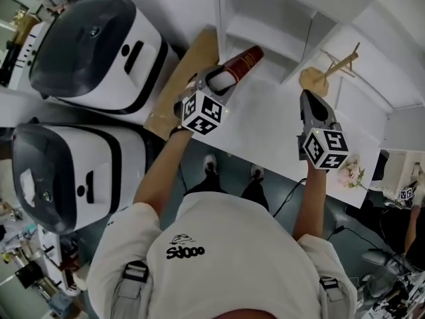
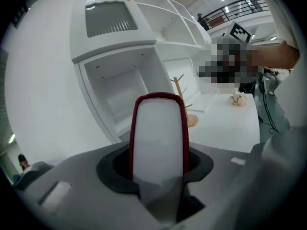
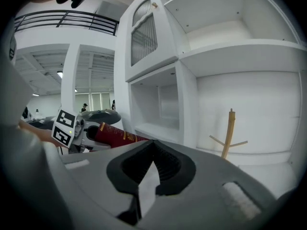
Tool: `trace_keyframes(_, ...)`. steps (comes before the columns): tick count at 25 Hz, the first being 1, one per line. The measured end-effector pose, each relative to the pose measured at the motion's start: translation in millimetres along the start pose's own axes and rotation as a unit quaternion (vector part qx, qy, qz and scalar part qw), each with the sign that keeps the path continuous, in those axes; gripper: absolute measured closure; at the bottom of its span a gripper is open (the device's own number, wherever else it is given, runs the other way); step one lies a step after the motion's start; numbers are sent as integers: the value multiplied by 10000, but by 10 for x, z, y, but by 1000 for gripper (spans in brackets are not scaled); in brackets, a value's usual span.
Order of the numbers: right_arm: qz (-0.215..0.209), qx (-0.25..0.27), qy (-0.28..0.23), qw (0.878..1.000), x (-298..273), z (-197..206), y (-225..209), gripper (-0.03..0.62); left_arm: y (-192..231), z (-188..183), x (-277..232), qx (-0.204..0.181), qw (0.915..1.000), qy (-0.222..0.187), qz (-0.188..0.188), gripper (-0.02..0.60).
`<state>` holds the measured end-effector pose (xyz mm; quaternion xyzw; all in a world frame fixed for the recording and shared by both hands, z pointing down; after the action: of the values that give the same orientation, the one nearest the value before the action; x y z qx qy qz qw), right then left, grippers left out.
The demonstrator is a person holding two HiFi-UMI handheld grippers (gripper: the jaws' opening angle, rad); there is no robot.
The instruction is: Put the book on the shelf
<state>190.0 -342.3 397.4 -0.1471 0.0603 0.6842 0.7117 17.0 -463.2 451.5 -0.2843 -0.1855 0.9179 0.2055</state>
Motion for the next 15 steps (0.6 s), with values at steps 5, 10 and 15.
trace_keyframes(5,304,-164,63,9994,-27,72,-81,592,-121,6,-413,-1063,9936,159,355,355)
trace_keyframes(10,444,-355,236,9981,-32,298,-162,592,-223,166,-818,-2104,9759,411,400,354)
trace_keyframes(15,494,-465,448,9967,10,508,-232,592,-365,312,-1108,-2442,9670,551,476,350)
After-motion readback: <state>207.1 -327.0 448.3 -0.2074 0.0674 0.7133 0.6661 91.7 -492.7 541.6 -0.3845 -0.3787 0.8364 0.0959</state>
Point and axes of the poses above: the fingertips, and each gripper's own axes: x backward along the fingers, y to its left, z out of its underside, the point moved 2 cm from there along x, backward along the fingers, and after that the axes turned 3 degrees about -x, right-handed, at the moved point
